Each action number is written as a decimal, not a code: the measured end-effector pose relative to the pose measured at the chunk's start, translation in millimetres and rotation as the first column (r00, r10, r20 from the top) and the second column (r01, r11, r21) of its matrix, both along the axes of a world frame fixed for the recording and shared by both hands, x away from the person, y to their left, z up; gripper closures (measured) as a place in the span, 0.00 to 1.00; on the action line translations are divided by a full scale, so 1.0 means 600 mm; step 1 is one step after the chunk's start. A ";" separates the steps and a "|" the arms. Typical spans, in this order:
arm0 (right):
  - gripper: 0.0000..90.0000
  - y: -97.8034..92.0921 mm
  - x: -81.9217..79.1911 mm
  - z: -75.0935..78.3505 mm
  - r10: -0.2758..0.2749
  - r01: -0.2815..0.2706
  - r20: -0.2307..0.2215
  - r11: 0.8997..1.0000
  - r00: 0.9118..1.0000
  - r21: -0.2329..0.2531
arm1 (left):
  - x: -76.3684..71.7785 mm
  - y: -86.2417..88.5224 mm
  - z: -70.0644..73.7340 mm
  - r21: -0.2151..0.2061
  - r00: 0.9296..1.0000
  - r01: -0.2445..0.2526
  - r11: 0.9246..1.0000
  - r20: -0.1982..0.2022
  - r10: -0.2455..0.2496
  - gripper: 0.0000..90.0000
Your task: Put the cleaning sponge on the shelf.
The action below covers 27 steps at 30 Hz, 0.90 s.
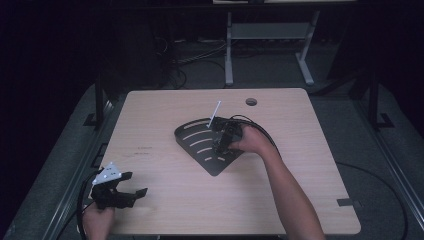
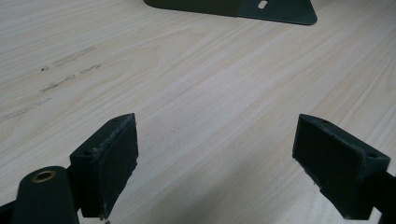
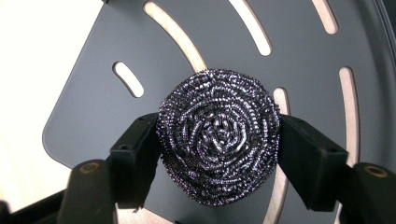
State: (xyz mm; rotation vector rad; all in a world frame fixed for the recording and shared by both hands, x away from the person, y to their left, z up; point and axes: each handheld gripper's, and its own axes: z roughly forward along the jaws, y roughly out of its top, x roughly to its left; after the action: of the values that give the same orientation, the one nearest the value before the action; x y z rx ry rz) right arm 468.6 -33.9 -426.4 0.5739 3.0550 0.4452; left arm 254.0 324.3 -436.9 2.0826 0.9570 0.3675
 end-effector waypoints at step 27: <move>0.24 -0.038 -0.022 0.043 -0.030 0.027 0.038 0.998 0.999 0.058 | 0.003 -0.004 -0.001 0.003 1.000 -0.002 1.000 -0.007 0.002 0.15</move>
State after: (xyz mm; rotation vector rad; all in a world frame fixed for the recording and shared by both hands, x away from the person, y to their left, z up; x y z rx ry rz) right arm 455.3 -56.8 -400.5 0.6022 3.0017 0.5378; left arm 255.5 321.6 -437.6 2.0868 0.9637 0.3624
